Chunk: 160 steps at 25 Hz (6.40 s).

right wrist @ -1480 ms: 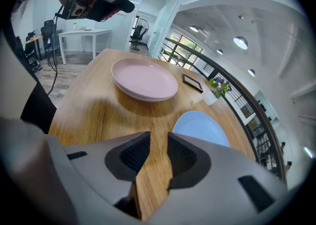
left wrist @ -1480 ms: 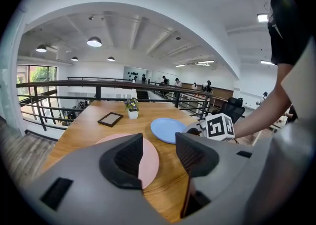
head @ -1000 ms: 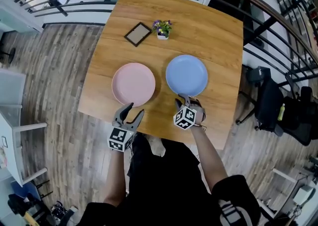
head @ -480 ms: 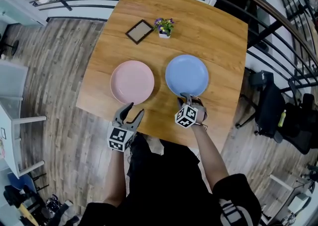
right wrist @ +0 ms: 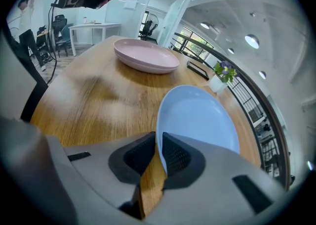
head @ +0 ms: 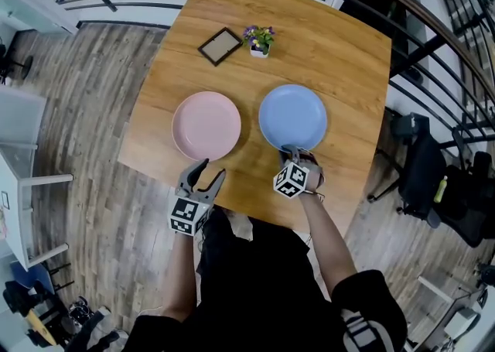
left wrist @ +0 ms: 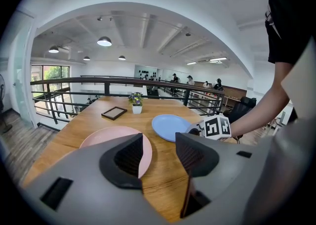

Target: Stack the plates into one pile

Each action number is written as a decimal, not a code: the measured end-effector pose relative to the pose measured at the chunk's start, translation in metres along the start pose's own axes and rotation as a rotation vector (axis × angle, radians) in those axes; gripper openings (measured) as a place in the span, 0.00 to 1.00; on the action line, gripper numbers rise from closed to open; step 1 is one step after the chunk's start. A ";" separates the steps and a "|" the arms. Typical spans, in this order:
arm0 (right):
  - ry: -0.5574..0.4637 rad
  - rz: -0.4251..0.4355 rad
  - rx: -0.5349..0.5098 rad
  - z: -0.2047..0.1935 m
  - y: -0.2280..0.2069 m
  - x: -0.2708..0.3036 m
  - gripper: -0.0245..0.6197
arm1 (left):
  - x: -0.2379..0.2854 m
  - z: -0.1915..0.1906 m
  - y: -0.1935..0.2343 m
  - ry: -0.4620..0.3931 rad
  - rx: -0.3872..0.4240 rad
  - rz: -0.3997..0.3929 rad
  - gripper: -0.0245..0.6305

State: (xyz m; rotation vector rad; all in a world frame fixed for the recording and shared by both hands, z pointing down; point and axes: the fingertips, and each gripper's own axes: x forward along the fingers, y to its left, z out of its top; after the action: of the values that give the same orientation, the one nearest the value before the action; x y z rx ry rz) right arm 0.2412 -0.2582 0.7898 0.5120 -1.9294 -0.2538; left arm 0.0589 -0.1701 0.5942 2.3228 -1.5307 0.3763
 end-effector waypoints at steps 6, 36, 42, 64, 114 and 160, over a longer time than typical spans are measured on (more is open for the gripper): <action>0.015 0.004 -0.045 0.000 0.001 0.000 0.09 | -0.007 -0.003 0.003 0.008 -0.016 0.015 0.37; 0.028 -0.018 -0.096 0.019 0.001 -0.020 0.07 | -0.031 -0.004 0.011 -0.029 -0.059 0.040 0.37; 0.030 -0.038 -0.106 0.028 0.002 -0.026 0.07 | -0.040 -0.004 0.018 -0.038 -0.060 0.041 0.37; -0.016 -0.063 -0.157 0.113 0.007 -0.018 0.07 | -0.086 -0.004 0.088 -0.051 -0.069 0.095 0.37; -0.036 0.007 -0.302 0.260 0.140 0.023 0.09 | -0.182 -0.048 0.200 -0.037 -0.065 0.080 0.37; -0.343 0.110 0.317 0.236 0.123 -0.059 0.05 | -0.152 -0.020 0.178 -0.091 0.036 -0.066 0.09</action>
State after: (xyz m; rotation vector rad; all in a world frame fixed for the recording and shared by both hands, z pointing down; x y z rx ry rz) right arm 0.0161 -0.1356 0.6958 0.5955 -2.3418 0.0423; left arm -0.1641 -0.1008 0.5752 2.4422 -1.4954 0.2874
